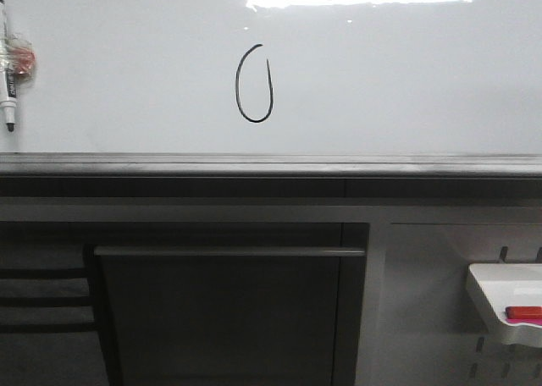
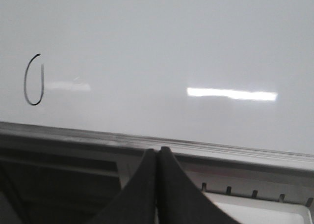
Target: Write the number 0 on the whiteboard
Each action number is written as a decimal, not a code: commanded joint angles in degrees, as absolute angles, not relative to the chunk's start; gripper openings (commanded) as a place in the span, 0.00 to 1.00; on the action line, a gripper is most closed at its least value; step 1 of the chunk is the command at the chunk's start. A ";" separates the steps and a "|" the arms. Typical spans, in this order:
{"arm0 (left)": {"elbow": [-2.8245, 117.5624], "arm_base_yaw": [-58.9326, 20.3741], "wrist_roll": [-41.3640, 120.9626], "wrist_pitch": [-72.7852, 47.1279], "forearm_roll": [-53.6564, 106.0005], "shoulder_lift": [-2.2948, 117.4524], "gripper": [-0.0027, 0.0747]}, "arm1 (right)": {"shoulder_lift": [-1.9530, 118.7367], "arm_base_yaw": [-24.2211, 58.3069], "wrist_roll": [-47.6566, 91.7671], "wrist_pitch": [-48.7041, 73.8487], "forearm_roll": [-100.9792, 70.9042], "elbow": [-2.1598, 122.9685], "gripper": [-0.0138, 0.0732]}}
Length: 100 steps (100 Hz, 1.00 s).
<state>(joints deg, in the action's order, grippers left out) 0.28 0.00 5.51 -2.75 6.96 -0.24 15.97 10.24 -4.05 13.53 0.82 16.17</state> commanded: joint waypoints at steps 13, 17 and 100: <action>-1.15 -0.49 4.94 0.96 7.02 -1.67 0.01 | 5.39 3.71 -3.60 -10.01 1.62 2.26 0.07; -1.15 -0.49 4.94 0.96 7.02 -1.67 0.01 | 3.97 3.30 -3.60 -12.07 1.62 0.14 0.07; -1.15 -0.49 4.94 0.96 7.02 -1.67 0.01 | -1.67 2.64 -3.60 -1.17 1.62 -1.24 0.07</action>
<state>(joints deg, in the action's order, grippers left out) 0.28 0.00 5.51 -2.85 6.96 -0.24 -0.64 3.08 -4.05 3.06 1.05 -0.54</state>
